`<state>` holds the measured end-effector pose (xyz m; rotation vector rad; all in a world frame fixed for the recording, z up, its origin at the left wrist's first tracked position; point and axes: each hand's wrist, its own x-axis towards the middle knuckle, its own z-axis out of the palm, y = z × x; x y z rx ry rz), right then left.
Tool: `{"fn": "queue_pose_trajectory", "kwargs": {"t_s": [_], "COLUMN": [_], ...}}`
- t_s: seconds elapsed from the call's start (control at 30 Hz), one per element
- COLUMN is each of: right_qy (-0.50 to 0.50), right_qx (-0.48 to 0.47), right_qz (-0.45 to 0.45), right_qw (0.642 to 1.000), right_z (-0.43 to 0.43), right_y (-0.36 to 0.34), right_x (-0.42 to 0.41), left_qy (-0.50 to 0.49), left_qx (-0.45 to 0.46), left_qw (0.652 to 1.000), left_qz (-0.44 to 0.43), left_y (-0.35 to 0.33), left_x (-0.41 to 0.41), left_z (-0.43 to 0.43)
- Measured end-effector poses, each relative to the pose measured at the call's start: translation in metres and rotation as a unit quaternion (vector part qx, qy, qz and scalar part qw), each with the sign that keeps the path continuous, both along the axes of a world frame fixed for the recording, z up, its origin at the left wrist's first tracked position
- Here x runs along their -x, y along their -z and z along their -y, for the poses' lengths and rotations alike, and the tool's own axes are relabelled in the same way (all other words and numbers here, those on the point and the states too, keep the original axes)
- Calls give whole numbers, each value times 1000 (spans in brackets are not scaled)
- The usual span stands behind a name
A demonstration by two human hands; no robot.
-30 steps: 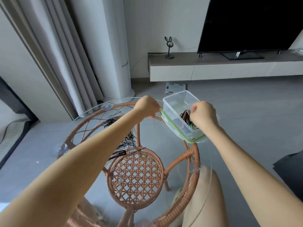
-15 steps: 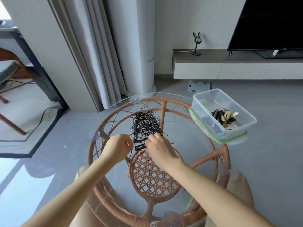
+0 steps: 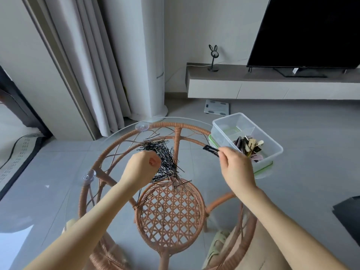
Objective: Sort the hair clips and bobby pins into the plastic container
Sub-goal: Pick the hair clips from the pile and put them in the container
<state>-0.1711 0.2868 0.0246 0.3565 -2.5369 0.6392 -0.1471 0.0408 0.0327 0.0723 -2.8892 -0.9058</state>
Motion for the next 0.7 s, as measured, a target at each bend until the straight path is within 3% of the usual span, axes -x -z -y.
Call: {"fn": "queue_pose_trajectory", "kwargs": {"t_s": [0.17,0.43,0.7], "right_qy": [173,71,36], "right_qx": [-100,-203,-108], "right_qz": [70,129,163], "right_qw": [977,968,980], "right_z": [-68,-38,-26], "right_y": [-13,-11,2], "right_x": [37,62,51], "left_qy": [36,-8,-42], "left_qx": [-24,-10,2], "left_qw": [999,999,999], "left_qz": [-27,-51,-29], "left_y": [-3,-1,13], "left_x": [22,50,48], "left_z": [-27,-17,23]}}
